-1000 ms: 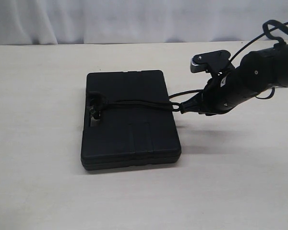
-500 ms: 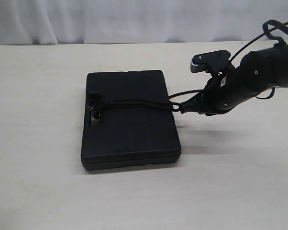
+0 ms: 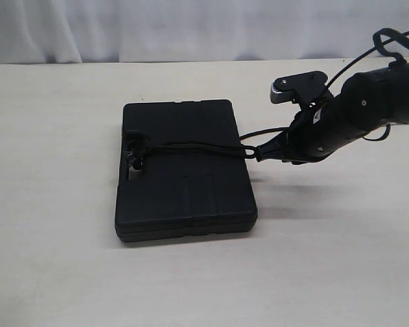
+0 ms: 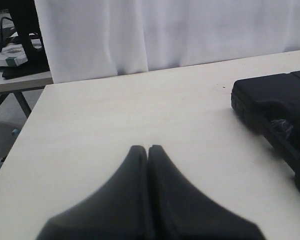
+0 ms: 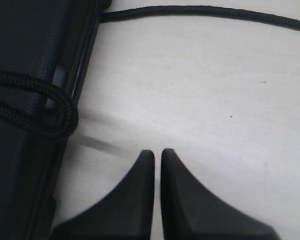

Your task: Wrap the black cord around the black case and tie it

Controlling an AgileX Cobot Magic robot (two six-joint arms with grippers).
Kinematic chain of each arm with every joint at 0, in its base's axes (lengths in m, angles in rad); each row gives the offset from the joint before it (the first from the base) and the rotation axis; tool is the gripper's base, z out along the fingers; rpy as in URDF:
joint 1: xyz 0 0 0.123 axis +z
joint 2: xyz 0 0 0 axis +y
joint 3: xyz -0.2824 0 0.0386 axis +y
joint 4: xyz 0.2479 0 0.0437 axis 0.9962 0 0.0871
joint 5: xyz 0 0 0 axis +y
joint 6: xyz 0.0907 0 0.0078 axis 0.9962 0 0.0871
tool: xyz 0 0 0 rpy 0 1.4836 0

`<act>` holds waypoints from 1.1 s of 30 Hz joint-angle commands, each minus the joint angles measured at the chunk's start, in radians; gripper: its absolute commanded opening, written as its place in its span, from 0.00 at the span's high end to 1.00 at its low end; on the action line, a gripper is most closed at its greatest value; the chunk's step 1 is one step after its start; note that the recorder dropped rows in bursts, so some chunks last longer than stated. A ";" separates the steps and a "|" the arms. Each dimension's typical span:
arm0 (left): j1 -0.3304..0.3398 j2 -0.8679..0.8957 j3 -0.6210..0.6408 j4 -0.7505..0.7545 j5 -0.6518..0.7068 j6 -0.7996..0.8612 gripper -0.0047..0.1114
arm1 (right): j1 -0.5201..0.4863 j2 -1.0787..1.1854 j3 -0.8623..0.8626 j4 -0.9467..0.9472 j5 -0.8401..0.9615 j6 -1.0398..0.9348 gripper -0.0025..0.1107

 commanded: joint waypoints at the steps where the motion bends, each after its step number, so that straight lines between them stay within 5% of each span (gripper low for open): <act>1: 0.003 -0.002 0.003 0.004 -0.003 -0.004 0.96 | -0.006 -0.009 0.006 0.000 -0.006 -0.002 0.94; 28: 0.003 -0.002 0.003 0.012 -0.003 -0.004 0.96 | -0.008 0.003 -0.001 -0.038 -0.073 -0.010 0.94; 33: 0.003 -0.002 0.003 0.012 -0.003 -0.004 0.96 | -0.011 0.003 -0.082 -0.034 0.044 -0.003 0.94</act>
